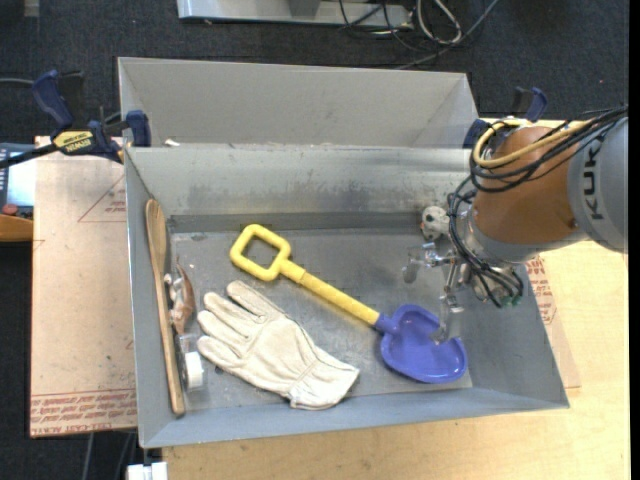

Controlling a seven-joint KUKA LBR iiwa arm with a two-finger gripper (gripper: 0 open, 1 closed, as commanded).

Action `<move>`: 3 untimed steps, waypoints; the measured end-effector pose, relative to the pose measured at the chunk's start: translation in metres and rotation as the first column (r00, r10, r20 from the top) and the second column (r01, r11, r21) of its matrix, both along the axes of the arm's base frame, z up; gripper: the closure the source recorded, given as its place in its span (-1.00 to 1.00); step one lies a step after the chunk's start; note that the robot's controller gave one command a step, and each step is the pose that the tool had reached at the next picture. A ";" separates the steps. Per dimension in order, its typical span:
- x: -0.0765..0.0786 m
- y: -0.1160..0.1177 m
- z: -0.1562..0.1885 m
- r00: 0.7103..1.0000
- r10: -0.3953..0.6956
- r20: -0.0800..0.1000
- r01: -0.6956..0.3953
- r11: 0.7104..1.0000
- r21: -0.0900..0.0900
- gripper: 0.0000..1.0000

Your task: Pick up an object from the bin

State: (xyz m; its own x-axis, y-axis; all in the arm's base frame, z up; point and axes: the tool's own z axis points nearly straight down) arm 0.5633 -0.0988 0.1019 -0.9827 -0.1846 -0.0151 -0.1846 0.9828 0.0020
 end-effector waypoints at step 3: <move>-0.024 0.010 0.045 0.949 -0.315 0.004 0.315 0.949 0.007 -1.00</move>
Offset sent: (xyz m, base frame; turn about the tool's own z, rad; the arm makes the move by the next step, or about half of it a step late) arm 0.0146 -0.0041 -0.0215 0.1771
